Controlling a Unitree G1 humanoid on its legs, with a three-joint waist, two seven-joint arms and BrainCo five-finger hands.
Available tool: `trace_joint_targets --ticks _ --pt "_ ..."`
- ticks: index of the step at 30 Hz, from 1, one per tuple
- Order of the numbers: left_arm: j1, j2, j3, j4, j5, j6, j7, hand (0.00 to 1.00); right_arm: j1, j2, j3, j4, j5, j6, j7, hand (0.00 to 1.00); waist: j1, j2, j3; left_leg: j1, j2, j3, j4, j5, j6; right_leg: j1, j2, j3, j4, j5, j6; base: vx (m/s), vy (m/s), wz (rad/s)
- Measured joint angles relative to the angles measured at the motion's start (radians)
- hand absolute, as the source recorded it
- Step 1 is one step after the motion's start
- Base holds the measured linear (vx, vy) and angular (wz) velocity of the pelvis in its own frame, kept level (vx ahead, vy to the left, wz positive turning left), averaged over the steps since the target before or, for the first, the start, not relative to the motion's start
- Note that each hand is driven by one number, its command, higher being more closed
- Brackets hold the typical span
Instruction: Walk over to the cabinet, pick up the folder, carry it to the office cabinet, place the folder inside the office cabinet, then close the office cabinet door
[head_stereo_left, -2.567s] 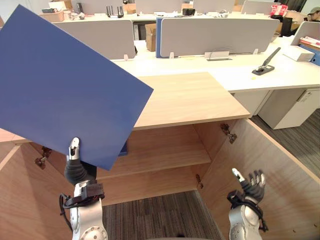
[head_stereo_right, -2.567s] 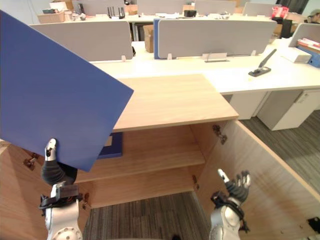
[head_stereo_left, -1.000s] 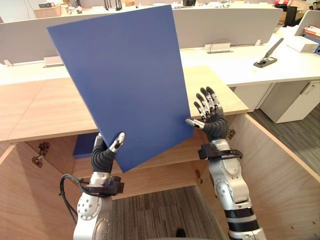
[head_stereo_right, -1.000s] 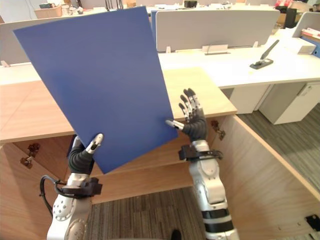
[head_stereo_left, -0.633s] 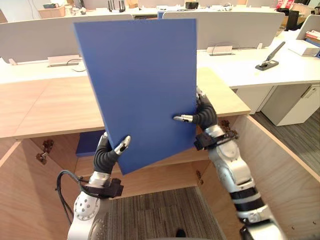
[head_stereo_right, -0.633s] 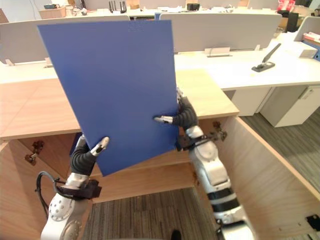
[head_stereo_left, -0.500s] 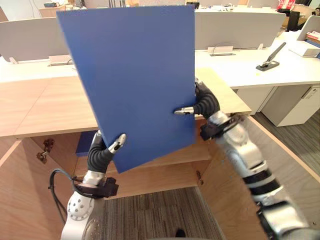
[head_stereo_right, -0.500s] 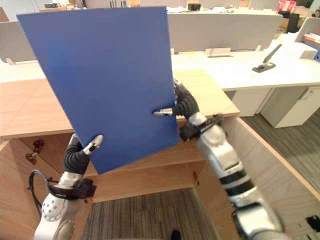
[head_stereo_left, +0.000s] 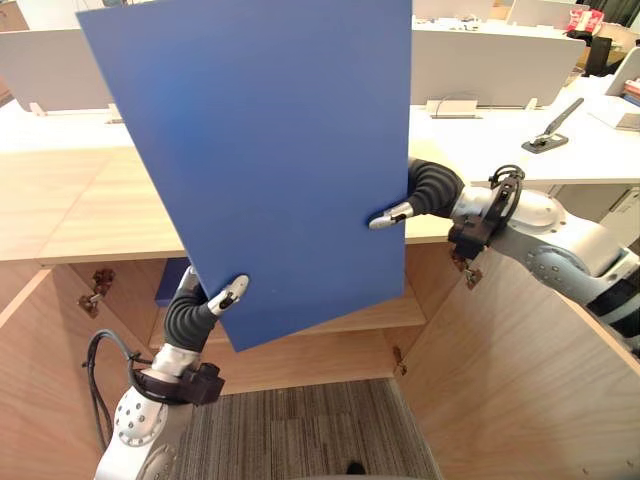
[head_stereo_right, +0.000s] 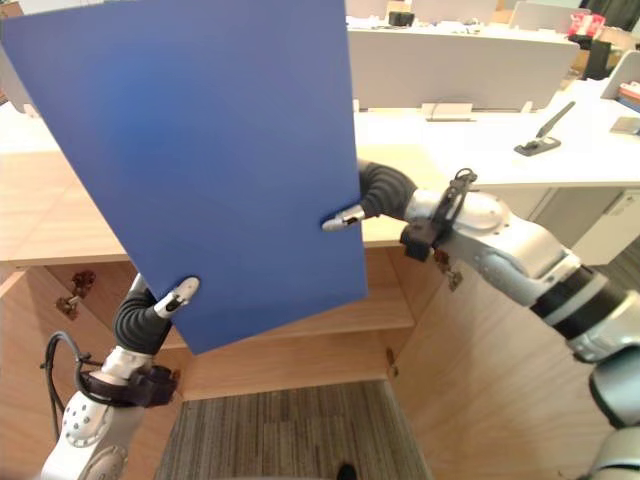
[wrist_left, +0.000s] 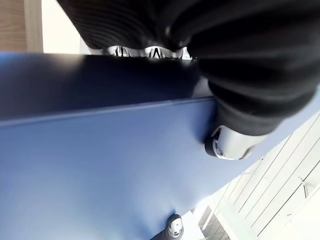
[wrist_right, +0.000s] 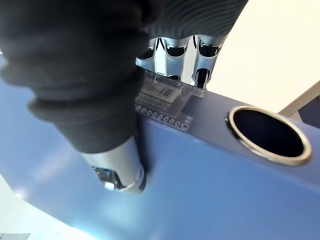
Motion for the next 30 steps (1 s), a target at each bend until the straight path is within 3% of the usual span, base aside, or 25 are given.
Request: trace_joint_targets --ticks 4,5,10,16,19,24,27,30 --pt "0.000 0.004 -0.030 0.001 0.000 -0.002 0.000 1.00 0.000 -0.016 0.003 -0.002 0.011 0.001 0.004 1.00 0.007 0.000 -0.007 0.000 0.001 -0.001 -0.010 0.007 -0.003 -0.003 0.000 -0.001 0.000 0.000 0.000 -0.02 0.008 0.01" --pt "0.000 0.004 -0.038 0.001 0.000 -0.002 0.000 0.00 0.000 -0.019 0.003 -0.003 0.011 0.001 0.004 1.00 0.008 0.001 -0.008 0.000 0.002 0.000 -0.010 0.007 -0.004 -0.003 0.000 -0.001 0.000 0.000 -0.001 0.00 0.000 0.00" --pt "0.000 0.021 -0.103 0.025 0.001 0.006 -0.017 0.00 0.003 -0.041 0.000 -0.002 -0.008 0.001 0.004 1.00 0.009 0.008 -0.020 -0.002 0.002 0.001 -0.011 0.008 -0.004 -0.006 0.000 0.000 0.000 0.000 -0.001 0.00 0.006 0.00" --pt "-0.001 0.023 -0.201 0.136 -0.050 0.045 -0.105 0.00 0.088 -0.042 -0.018 -0.003 -0.069 0.002 0.006 1.00 0.006 0.017 -0.032 -0.004 0.001 0.005 -0.012 0.008 -0.004 -0.012 0.000 0.001 0.000 0.000 0.000 -0.01 0.017 -0.01" --pt "-0.001 0.012 -0.257 0.207 -0.100 0.074 -0.159 0.00 0.173 -0.006 -0.090 -0.013 -0.136 0.017 -0.001 1.00 -0.001 0.018 -0.033 -0.005 0.002 0.007 -0.016 0.010 -0.004 -0.017 0.001 0.002 0.000 0.000 0.000 -0.02 0.027 -0.04" --pt "0.001 -0.125 -0.269 0.334 -0.172 0.110 -0.202 0.00 0.372 0.131 -0.319 -0.055 -0.266 0.022 -0.053 1.00 -0.013 0.026 -0.037 -0.004 -0.001 0.008 -0.026 0.016 -0.001 -0.023 0.002 0.003 0.000 0.000 0.000 0.00 0.030 0.00" --pt "0.011 -0.226 -0.203 0.418 -0.210 0.152 -0.212 0.00 0.489 0.294 -0.529 -0.067 -0.390 0.022 -0.084 1.00 -0.021 0.031 -0.038 -0.006 -0.002 0.007 -0.029 0.017 0.001 -0.028 0.002 0.003 0.000 -0.001 0.000 -0.02 0.040 0.00" --pt "0.069 -0.263 -0.145 0.567 -0.208 0.205 -0.209 0.00 0.496 0.416 -0.712 -0.078 -0.434 0.014 -0.143 1.00 -0.041 0.040 -0.039 -0.009 -0.003 0.007 -0.029 0.017 0.002 -0.031 0.002 0.003 0.000 -0.001 0.001 -0.02 0.038 0.00"
